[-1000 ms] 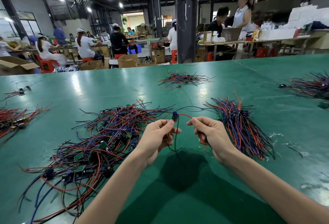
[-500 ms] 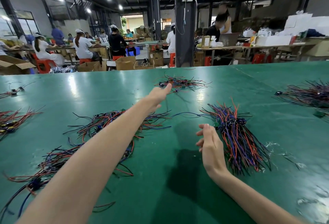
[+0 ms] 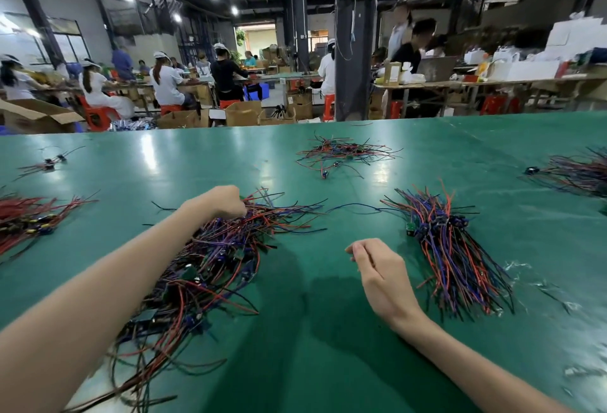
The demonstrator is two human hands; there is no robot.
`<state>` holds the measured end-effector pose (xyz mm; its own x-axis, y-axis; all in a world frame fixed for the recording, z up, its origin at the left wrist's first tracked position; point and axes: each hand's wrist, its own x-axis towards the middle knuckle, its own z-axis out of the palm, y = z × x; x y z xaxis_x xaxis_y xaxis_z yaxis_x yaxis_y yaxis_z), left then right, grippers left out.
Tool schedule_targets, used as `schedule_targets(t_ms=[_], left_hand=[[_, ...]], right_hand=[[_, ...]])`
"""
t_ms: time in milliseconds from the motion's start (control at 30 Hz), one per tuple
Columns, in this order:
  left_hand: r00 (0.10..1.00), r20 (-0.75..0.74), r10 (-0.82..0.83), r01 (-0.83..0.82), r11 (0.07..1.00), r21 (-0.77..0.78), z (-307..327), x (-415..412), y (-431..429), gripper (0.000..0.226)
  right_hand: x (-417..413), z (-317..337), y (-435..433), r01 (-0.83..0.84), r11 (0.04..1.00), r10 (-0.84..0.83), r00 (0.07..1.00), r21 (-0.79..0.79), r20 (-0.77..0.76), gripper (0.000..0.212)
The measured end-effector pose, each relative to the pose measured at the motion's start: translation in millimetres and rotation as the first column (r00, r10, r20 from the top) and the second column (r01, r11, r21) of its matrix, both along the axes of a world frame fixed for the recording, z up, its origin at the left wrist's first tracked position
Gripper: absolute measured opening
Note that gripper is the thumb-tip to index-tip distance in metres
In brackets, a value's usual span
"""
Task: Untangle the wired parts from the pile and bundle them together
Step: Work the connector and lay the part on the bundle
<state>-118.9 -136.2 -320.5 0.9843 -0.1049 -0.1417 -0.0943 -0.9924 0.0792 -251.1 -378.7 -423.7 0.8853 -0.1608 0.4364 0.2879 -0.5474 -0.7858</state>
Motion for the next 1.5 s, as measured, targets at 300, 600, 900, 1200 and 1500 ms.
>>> schedule_targets(t_ms=[300, 600, 900, 1200, 1500], left_hand=[[0.946, 0.306, 0.104, -0.055, 0.984, -0.167, -34.8, -20.4, 34.7, 0.014], [0.552, 0.735, 0.393, 0.127, 0.832, -0.54, 17.7, -14.4, 40.5, 0.023], [0.881, 0.356, 0.313, 0.343, 0.096, -0.934, 36.5, -63.3, -46.2, 0.008], [0.975, -0.211, -0.067, -0.218, -0.471, -0.855, -41.9, -93.1, -98.6, 0.013], [0.979, -0.198, -0.048, -0.202, -0.356, -0.912, -55.9, -103.6, -105.5, 0.01]], right_hand=[[1.1, 0.2, -1.5, -0.019, 0.998, 0.017, 0.998, -0.056, -0.053, 0.02], [2.1, 1.7, -1.7, -0.033, 0.999, 0.031, 0.997, -0.03, -0.067, 0.022], [-2.0, 3.6, 0.0, -0.037, 0.998, 0.032, 0.996, 0.06, 0.085, 0.025], [-6.1, 6.5, 5.2, -0.029, 0.972, 0.081, 0.973, -0.231, 0.218, 0.044], [-7.0, 6.0, 12.8, -0.315, 0.918, 0.328, 0.944, 0.241, -0.016, 0.005]])
